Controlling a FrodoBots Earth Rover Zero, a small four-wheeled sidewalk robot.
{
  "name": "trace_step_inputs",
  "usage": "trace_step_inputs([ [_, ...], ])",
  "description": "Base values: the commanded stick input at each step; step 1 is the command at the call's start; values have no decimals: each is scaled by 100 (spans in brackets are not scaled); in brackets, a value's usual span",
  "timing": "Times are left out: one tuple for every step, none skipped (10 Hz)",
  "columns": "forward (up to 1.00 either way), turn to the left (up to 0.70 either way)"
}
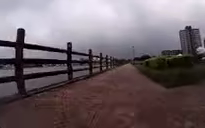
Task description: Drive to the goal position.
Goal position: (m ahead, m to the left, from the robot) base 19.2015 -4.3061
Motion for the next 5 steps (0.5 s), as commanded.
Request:
trace_step_inputs([
  [0,0],
  [0,0],
  [0,0],
  [0,0],
  [0,0],
])
